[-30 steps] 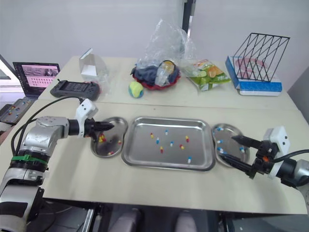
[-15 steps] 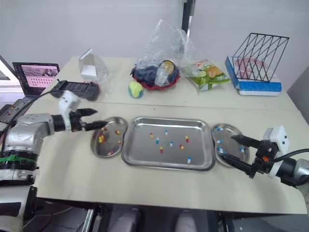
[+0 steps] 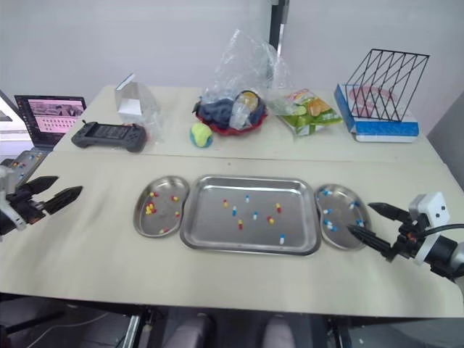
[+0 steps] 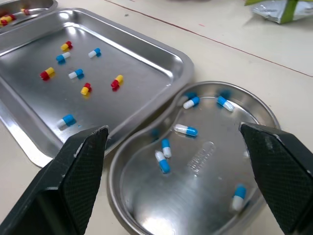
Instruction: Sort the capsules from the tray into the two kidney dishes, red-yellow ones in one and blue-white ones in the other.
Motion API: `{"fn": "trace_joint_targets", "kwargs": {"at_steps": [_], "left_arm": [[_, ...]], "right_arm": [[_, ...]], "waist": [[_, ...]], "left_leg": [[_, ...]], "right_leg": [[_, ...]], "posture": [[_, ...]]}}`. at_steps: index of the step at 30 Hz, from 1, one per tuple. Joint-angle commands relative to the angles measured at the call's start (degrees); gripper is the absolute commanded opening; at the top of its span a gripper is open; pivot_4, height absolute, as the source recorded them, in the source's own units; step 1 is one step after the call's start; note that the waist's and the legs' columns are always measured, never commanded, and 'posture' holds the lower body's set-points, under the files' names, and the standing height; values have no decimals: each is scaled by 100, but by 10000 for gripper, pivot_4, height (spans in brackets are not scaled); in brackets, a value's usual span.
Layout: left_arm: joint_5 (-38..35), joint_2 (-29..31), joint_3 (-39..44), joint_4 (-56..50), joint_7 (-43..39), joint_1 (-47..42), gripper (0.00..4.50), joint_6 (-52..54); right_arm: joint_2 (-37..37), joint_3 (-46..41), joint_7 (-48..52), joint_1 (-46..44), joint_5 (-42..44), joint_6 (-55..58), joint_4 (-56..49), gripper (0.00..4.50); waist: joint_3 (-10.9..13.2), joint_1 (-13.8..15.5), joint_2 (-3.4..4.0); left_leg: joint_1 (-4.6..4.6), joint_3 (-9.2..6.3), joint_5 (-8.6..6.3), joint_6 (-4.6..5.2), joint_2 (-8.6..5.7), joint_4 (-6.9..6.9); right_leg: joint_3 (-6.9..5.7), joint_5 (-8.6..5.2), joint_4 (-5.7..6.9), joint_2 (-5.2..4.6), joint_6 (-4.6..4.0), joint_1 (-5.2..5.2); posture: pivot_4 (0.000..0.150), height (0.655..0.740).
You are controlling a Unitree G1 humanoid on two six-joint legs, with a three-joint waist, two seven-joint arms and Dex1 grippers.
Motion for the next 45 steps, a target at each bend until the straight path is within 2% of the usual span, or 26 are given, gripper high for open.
{"fn": "trace_joint_targets", "kwargs": {"at_steps": [1, 5, 9, 28, 35, 39, 45], "left_arm": [[-215, -26, 293, -357, -184, 497, 44459, -237], [-438, -129, 480, -619, -242, 1100, 44459, -184], [-550, -162, 508, -786, -179, 1292, 44459, -126], [-540, -62, 342, -778, -240, 1066, 44459, -112], [-757, 160, -405, -1515, -556, 124, 44459, 659], [-731, -133, -1308, -2185, -282, -755, 44459, 1223], [-127, -795, -2756, -2704, 145, -1438, 44459, 1588]], "right_arm": [[-29, -142, -43, -182, -80, -300, 162, 45000], [32, -134, -94, -290, -142, -492, 458, 45000], [11, -71, -45, -369, -150, -515, 609, 45000], [-58, -66, 93, -431, -157, -489, 718, 45000], [-14, -123, 60, -303, -9, -326, 431, 45000], [65, -150, -36, -162, 51, -205, 113, 45000], [221, -233, -280, 44, 234, -9, -421, 45000]], "waist": [[-1, -13, 2], [-1, -24, 4], [-1, 13, 3], [-1, 12, 3], [-1, 45, 3], [-1, 47, 3], [-1, 10, 3]], "left_leg": [[0, 0, 0, 0, 0, 0], [6, 5, -1, 1, 3, -9], [4, 5, -1, 1, 0, -9], [5, 6, -3, 2, 0, -9], [3, 5, -3, 2, -2, -9], [2, 5, -2, 1, -3, -7], [1, 8, -2, 2, -2, -6]], "right_leg": [[0, 0, 0, 0, 0, -1], [5, 0, 0, -1, 0, -2], [5, 0, -2, -2, 0, -1], [4, 0, -2, -2, 0, -1], [4, 0, -1, -2, 0, 0], [4, 0, -2, -3, 0, 2], [3, 0, -1, -2, 0, 3]], "posture": [[1500, 7391], [1500, 7391], [1500, 7391], [1500, 7391], [1500, 7391], [1500, 7391], [1500, 7391]]}}
